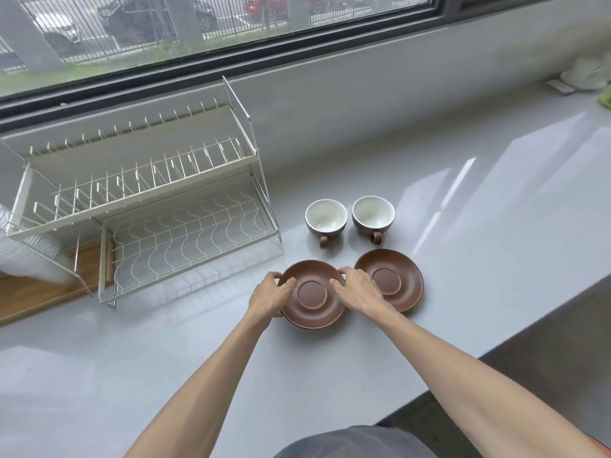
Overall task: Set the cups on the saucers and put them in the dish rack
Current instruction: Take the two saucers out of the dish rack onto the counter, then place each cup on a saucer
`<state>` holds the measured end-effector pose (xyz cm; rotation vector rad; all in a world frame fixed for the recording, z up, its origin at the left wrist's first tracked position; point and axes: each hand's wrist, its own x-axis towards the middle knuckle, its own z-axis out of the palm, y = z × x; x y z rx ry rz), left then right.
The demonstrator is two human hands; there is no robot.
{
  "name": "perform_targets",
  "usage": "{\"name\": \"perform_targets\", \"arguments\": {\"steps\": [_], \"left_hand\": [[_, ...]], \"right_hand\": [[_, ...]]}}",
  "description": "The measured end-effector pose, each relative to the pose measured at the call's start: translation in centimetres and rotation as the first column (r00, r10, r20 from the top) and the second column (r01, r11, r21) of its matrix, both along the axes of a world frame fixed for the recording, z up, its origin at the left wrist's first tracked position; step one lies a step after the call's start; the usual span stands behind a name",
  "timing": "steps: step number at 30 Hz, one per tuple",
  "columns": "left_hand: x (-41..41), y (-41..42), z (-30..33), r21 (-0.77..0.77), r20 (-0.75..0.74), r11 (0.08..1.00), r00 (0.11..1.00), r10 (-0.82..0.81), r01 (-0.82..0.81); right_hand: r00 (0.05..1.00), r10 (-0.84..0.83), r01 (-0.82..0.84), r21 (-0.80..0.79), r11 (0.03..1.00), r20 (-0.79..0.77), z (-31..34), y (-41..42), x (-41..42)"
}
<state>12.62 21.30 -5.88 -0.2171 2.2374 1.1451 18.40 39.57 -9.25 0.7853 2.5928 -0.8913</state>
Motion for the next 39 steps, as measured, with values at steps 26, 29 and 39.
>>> {"name": "perform_targets", "arguments": {"steps": [26, 29, 39], "left_hand": [[-1.6, 0.2, -1.4, -0.142, -0.025, 0.982, 0.991, -0.132, 0.127], [-1.7, 0.2, -0.8, -0.339, -0.055, 0.909, 0.96, -0.276, 0.243], [-3.9, 5.2, 3.2, -0.695, -0.15, 0.594, 0.725, -0.672, 0.406]], "right_hand": [[0.999, 0.021, -0.023, 0.074, 0.997, 0.037, 0.5, -0.5, -1.2], [0.999, 0.015, -0.02, 0.097, 0.995, 0.048, 1.0, -0.5, -1.2], [0.999, -0.014, 0.008, 0.147, 0.989, 0.04, 4.2, 3.5, -1.7]]}}
